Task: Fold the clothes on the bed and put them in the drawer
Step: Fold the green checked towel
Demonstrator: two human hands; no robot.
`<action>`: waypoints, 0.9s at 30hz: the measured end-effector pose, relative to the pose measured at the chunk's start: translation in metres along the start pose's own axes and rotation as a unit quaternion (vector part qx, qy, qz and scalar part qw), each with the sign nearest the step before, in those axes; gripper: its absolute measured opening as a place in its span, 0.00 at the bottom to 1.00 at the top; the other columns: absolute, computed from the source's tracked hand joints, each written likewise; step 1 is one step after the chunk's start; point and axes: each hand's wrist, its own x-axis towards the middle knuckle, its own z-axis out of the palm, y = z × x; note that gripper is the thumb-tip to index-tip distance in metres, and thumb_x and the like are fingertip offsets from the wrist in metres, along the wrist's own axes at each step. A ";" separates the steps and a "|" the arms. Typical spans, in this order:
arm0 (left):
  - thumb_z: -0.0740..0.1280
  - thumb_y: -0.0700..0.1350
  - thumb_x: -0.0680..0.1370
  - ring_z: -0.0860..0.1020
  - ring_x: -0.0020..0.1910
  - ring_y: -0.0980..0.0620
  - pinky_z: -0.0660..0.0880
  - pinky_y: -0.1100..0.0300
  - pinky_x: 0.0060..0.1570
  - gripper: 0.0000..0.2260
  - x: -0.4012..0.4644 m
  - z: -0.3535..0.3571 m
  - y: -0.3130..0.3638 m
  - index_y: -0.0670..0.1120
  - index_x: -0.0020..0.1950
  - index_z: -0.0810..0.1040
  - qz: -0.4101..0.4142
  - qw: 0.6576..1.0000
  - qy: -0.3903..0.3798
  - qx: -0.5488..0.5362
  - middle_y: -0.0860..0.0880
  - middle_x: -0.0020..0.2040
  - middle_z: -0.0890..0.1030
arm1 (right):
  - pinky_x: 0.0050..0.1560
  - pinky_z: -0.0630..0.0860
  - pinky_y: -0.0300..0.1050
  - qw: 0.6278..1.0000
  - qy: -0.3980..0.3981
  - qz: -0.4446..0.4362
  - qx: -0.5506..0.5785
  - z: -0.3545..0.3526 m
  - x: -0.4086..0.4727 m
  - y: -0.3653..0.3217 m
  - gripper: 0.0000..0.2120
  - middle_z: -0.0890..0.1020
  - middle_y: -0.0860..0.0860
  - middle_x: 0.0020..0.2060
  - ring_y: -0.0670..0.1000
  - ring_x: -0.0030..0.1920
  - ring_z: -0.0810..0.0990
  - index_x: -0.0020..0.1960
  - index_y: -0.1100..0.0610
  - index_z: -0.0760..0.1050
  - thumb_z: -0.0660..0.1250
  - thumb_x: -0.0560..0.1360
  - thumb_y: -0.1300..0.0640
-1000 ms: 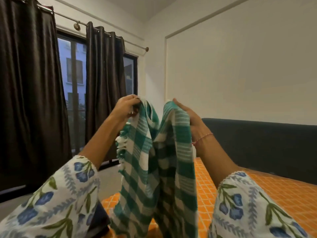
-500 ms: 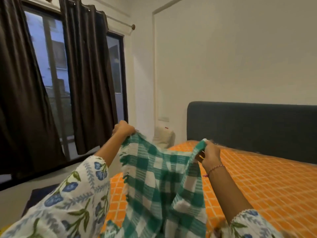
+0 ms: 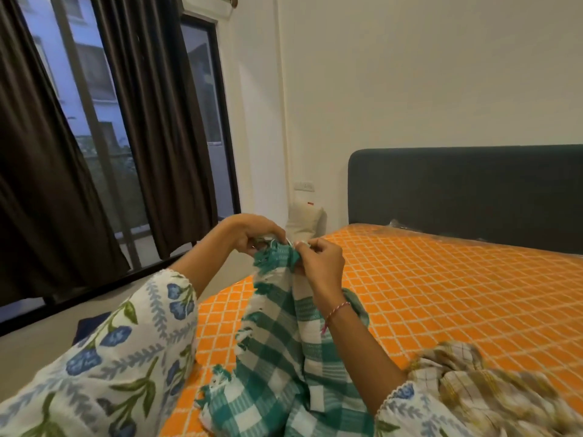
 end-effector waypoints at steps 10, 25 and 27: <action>0.66 0.46 0.75 0.68 0.30 0.53 0.64 0.62 0.29 0.13 -0.014 0.013 -0.011 0.43 0.34 0.70 0.116 0.974 0.168 0.096 0.47 0.31 0.70 | 0.40 0.77 0.48 0.998 -0.001 -0.041 -0.043 0.023 -0.033 -0.020 0.07 0.80 0.52 0.31 0.51 0.35 0.77 0.36 0.58 0.79 0.68 0.73 0.60; 0.68 0.61 0.73 0.79 0.42 0.48 0.75 0.57 0.45 0.24 -0.023 0.001 -0.030 0.39 0.49 0.80 0.176 0.983 0.049 -0.017 0.44 0.43 0.81 | 0.47 0.81 0.44 0.993 -0.099 -0.064 0.007 0.020 -0.030 -0.023 0.08 0.83 0.55 0.44 0.49 0.43 0.82 0.51 0.60 0.81 0.63 0.78 0.64; 0.73 0.58 0.65 0.77 0.41 0.47 0.74 0.56 0.45 0.24 -0.020 -0.009 -0.046 0.38 0.47 0.81 0.220 0.973 -0.013 -0.067 0.43 0.40 0.80 | 0.37 0.80 0.38 0.981 -0.183 -0.011 0.070 0.013 -0.029 -0.027 0.10 0.83 0.58 0.48 0.47 0.37 0.82 0.54 0.59 0.80 0.61 0.79 0.64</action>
